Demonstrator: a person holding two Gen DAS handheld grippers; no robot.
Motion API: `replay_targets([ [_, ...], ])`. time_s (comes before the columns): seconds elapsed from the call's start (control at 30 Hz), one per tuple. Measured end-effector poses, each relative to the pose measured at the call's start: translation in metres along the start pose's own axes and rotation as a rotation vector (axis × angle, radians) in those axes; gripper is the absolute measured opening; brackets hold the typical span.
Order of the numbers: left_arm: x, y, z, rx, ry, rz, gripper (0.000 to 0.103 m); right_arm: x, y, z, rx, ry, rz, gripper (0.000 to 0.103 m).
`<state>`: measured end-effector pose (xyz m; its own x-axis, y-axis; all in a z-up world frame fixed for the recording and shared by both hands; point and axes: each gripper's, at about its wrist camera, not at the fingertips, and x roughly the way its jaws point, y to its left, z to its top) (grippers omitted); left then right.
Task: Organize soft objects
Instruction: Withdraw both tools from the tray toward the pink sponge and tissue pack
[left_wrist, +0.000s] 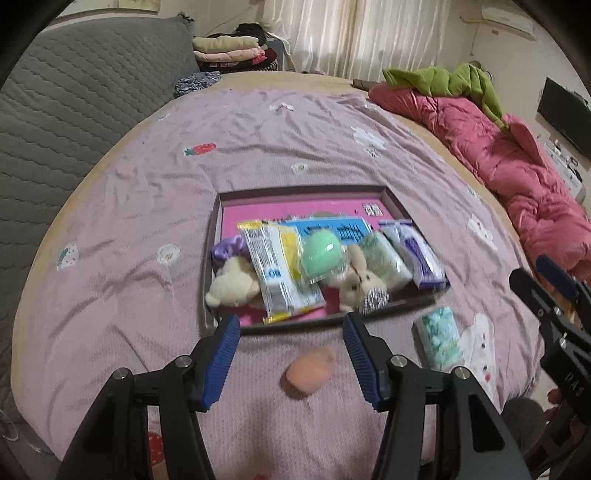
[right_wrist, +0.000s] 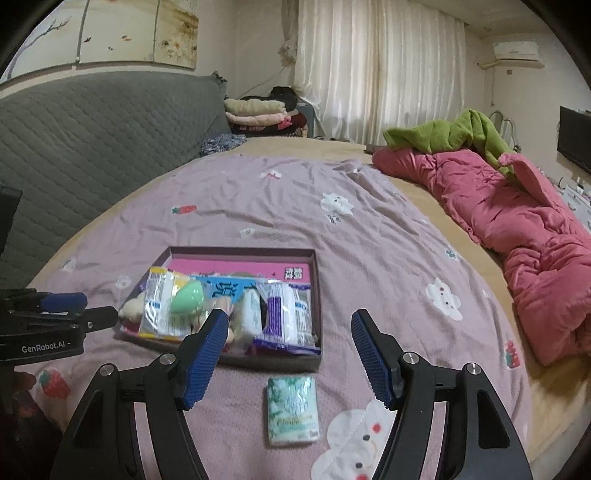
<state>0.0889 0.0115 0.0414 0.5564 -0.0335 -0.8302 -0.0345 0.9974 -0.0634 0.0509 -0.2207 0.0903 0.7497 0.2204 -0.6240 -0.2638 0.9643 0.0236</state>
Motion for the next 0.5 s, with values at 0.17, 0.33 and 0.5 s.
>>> replay_targets([
  [0.17,0.006,-0.004,-0.019,0.030,0.025,0.011,0.058,-0.002,-0.003,-0.016,0.007,0.023,0.006,0.071],
  [0.33,0.018,-0.007,-0.036,0.071,0.048,0.024,0.058,0.004,0.001,-0.038,0.002,0.068,0.023,0.071],
  [0.5,0.034,-0.008,-0.050,0.098,0.084,0.019,0.058,0.015,0.003,-0.053,-0.006,0.103,0.036,0.071],
])
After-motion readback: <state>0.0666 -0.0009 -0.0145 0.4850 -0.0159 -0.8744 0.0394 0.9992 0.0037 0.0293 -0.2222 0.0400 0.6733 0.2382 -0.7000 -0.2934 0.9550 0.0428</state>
